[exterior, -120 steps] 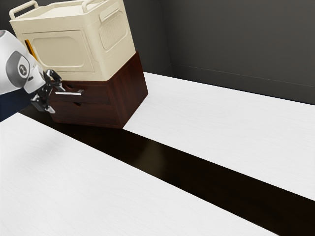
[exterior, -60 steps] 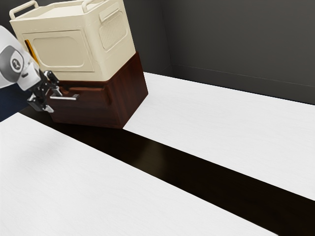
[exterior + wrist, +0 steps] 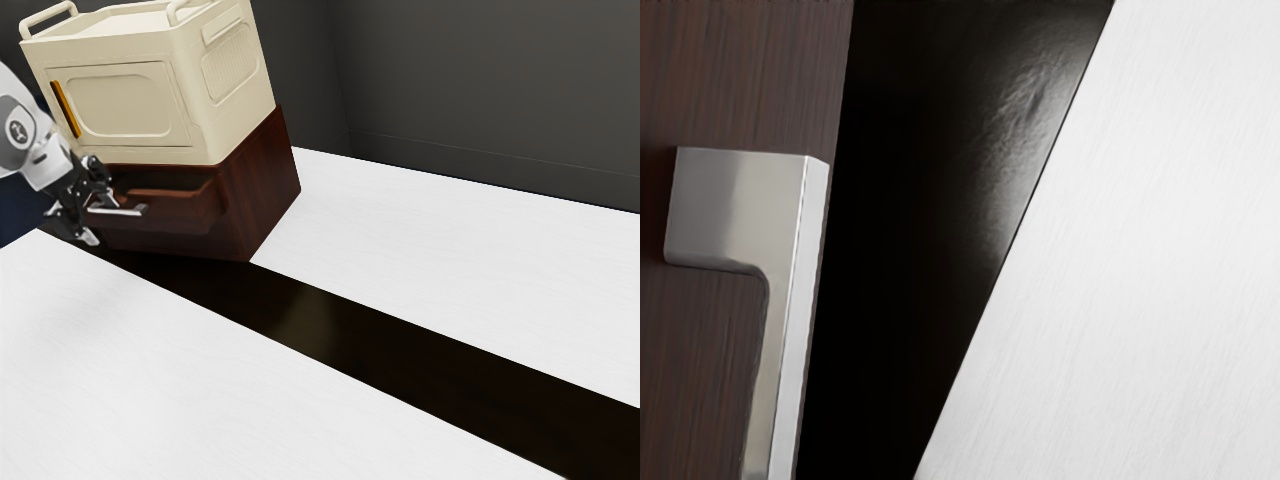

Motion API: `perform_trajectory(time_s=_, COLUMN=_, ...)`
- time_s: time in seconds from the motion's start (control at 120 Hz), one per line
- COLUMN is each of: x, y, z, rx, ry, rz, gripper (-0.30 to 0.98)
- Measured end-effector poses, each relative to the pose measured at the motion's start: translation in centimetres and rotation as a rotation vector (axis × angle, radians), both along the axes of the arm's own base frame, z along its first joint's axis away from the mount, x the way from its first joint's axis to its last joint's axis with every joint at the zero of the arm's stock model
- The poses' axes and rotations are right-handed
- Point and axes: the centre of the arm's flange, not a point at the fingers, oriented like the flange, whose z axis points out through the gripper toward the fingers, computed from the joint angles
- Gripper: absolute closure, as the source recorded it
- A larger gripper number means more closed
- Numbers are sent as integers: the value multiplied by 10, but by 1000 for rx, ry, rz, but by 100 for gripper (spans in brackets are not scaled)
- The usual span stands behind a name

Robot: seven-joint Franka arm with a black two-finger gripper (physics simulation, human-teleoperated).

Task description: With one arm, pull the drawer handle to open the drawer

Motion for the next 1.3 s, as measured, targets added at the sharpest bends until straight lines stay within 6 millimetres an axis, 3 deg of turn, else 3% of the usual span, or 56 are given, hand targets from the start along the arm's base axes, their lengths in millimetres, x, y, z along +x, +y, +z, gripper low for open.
perform_trajectory(time_s=0.592, x=-42, y=-12, z=-5, rx=-42, ry=44, rz=35, gripper=10)
perform_trajectory(time_s=1.042, x=-79, y=-38, z=6, rx=-48, ry=53, rz=44, gripper=13)
perform_trajectory(time_s=1.108, x=-88, y=-45, z=17, rx=-38, ry=44, rz=46, gripper=14)
perform_trajectory(time_s=1.3, x=-118, y=-70, z=92, rx=40, ry=-42, rz=55, gripper=8)
